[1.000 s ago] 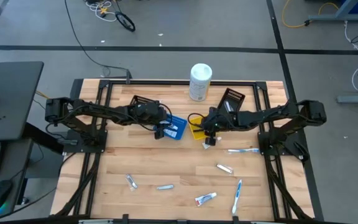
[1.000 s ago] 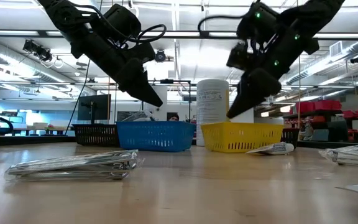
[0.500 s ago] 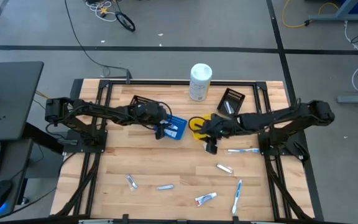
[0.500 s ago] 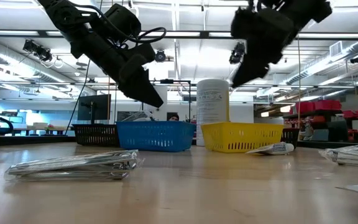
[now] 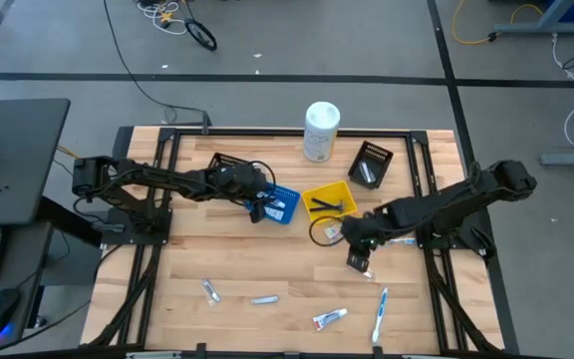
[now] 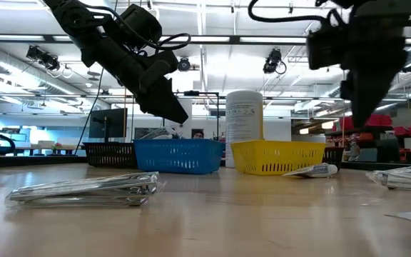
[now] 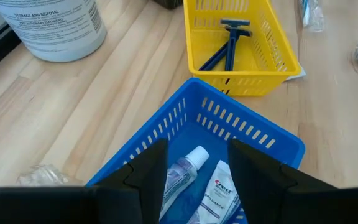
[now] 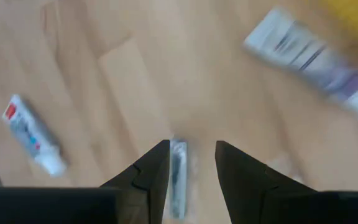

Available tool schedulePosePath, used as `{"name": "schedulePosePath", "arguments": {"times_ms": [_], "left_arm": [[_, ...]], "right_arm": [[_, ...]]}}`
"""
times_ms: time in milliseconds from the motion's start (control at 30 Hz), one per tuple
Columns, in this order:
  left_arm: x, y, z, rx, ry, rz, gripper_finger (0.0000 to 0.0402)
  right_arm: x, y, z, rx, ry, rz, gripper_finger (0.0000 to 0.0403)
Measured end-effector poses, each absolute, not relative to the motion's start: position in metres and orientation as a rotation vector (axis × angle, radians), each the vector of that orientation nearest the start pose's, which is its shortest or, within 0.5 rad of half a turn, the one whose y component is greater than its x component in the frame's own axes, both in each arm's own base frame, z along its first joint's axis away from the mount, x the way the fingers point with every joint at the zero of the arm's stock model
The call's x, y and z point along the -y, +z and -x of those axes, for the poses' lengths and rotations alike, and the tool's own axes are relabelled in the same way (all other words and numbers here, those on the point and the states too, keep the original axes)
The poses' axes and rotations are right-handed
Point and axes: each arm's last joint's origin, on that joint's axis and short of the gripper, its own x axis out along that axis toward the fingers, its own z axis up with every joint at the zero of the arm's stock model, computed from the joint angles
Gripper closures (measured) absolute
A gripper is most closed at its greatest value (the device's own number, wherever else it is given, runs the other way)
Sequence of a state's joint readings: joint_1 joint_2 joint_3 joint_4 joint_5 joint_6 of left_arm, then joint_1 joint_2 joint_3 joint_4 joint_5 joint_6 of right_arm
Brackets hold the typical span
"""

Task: Pick & Place Travel size toiletries
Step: Put the silver nail cutter into the right black bin

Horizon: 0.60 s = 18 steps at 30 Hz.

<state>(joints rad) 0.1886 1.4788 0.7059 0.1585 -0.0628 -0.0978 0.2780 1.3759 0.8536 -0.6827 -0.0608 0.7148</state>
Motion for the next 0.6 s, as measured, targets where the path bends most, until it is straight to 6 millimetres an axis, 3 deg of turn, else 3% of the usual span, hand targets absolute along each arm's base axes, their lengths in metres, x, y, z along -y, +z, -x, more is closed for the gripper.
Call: {"name": "schedulePosePath", "arguments": {"times_ms": [267, 600], "left_arm": [[-0.057, 0.184, -0.288, -0.578, 0.271, 0.126, 0.0226], [-0.058, 0.184, -0.287, -0.579, 0.322, 0.11, 0.0226]], "right_arm": [[-0.108, 0.181, -0.228, -1.343, -0.157, -0.428, 0.0265], [-0.117, 0.158, -0.233, -1.373, -0.214, -0.329, 0.0265]]}}
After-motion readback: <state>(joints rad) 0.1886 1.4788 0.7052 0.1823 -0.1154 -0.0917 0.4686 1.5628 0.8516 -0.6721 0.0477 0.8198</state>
